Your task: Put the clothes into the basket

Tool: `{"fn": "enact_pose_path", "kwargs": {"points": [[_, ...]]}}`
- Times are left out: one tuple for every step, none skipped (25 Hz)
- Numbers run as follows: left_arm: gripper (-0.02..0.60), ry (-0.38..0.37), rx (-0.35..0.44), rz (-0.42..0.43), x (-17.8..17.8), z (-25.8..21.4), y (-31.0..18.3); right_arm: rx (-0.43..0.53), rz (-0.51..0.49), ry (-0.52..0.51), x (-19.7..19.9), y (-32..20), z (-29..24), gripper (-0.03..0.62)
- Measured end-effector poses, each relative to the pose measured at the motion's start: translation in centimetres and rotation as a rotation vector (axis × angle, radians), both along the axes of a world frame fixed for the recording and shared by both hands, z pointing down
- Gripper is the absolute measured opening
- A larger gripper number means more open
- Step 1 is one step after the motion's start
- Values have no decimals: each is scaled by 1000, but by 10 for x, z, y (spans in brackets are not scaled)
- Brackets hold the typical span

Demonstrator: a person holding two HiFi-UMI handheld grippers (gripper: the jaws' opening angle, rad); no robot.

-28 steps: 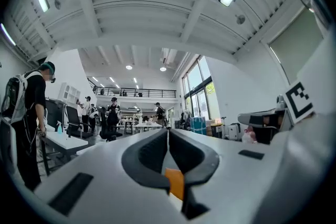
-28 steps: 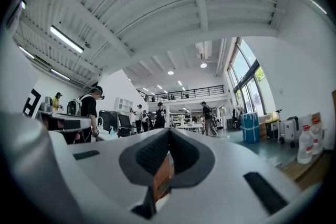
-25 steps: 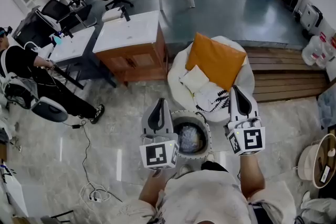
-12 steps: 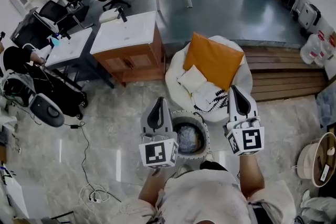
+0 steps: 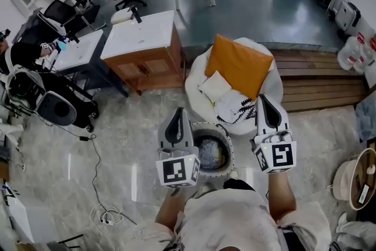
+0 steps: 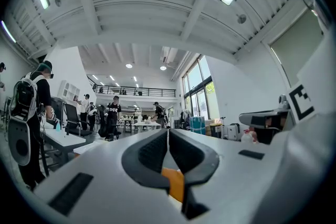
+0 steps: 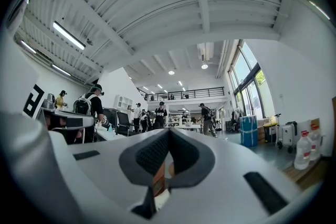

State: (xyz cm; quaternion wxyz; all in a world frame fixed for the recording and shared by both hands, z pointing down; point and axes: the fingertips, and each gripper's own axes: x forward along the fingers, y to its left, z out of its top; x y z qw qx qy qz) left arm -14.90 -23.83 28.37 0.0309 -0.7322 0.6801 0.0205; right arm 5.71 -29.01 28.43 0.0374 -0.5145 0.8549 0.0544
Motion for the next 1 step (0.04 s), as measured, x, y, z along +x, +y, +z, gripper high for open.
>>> {"fn": "enact_pose_path", "kwargs": {"points": [[12,0,1,-1,1,0,-1,1,0,-1,2,-1,0,-12]]}}
